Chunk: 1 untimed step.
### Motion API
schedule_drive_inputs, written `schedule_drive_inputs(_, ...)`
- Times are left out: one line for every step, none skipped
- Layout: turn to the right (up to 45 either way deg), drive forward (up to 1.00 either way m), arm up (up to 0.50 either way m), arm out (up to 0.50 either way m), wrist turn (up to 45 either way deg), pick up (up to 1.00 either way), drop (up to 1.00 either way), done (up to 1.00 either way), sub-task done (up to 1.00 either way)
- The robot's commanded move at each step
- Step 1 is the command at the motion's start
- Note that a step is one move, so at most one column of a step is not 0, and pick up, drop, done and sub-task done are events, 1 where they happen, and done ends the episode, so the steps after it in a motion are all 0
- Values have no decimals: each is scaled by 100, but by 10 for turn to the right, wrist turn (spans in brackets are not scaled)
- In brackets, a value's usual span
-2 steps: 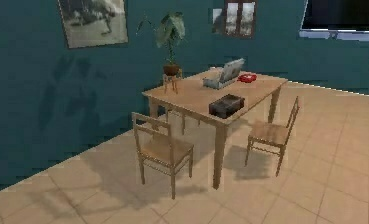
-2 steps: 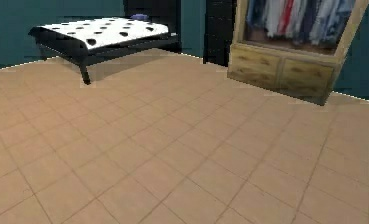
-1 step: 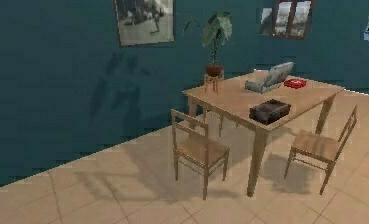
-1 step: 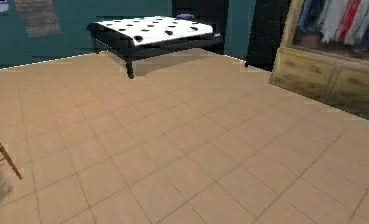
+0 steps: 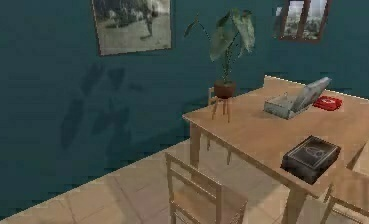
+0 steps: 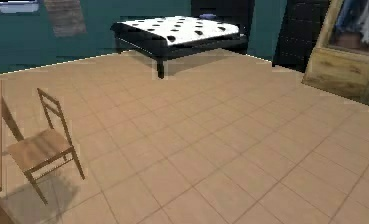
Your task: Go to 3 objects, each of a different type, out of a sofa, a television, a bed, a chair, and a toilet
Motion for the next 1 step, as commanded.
schedule_drive_inputs(0, 0, 0, 0, 0, 0, 0, 0, 100)
